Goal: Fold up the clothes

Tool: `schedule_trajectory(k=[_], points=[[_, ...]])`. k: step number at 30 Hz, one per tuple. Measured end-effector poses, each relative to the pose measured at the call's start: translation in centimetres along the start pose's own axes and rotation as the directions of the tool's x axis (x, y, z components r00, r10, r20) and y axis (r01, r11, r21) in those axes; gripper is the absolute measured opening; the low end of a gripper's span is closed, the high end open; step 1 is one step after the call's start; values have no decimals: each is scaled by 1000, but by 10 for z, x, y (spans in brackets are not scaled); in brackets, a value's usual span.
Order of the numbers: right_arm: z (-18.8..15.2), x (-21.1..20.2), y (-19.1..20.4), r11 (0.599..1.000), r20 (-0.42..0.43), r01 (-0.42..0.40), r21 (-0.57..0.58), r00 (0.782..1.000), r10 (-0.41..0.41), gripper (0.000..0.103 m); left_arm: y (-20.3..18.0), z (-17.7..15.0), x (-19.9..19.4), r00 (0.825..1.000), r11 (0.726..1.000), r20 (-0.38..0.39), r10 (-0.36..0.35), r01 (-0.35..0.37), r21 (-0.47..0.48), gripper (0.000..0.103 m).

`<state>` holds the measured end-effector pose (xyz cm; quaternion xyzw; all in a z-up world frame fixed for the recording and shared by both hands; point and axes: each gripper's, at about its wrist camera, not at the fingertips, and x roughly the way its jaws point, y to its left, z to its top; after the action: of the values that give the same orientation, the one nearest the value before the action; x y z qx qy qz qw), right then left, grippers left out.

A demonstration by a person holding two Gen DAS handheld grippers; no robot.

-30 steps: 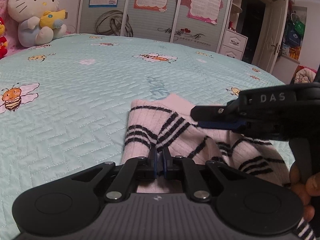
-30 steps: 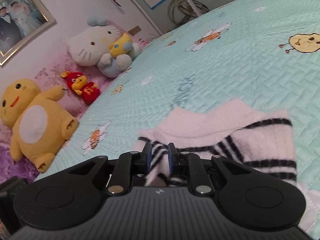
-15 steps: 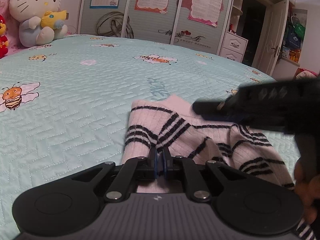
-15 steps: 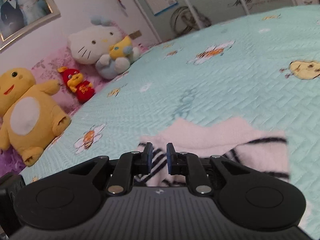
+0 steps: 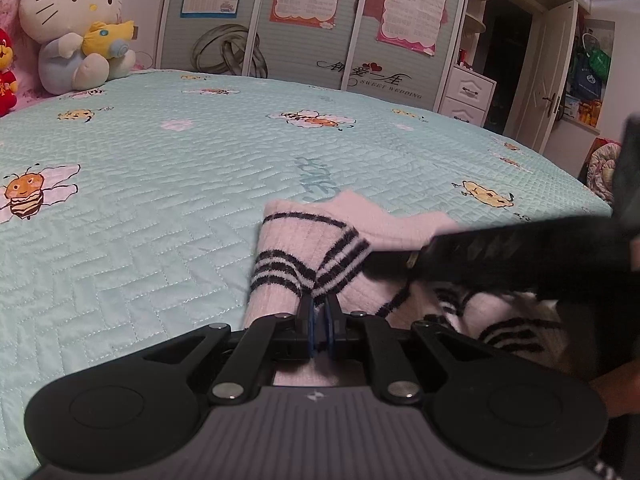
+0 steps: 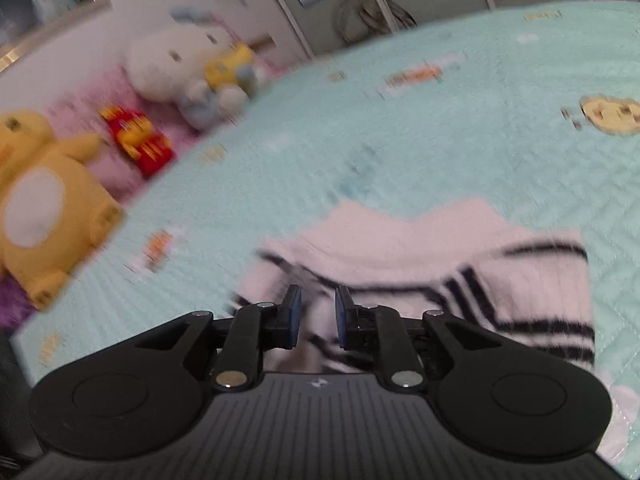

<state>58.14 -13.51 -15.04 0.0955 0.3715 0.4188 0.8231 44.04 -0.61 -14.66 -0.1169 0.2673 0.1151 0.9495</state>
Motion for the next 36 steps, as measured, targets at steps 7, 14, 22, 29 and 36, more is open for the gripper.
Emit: schedule_trajectory(k=[7, 14, 22, 29, 36], points=[[-1, -2, -10, 999, 19, -12, 44, 1000, 11, 15, 0, -1, 0, 1000, 1000, 4, -4, 4, -6, 10], [2, -24, 1, 1000, 73, 9, -4, 997, -9, 20, 4, -2, 1, 1000, 1000, 6, -15, 15, -22, 10], [-10, -19, -16, 997, 83, 7, 74, 996, -13, 17, 10, 0, 3, 999, 998, 4, -34, 35, -51, 10], [-38, -107, -5, 992, 243, -39, 124, 970, 8, 21, 14, 0, 2, 998, 995, 3, -56, 56, -84, 10], [-114, -151, 14, 911, 136, -284, 299, 958, 254, 24, 24, 2, 4, 995, 985, -16, -100, 97, -140, 10]])
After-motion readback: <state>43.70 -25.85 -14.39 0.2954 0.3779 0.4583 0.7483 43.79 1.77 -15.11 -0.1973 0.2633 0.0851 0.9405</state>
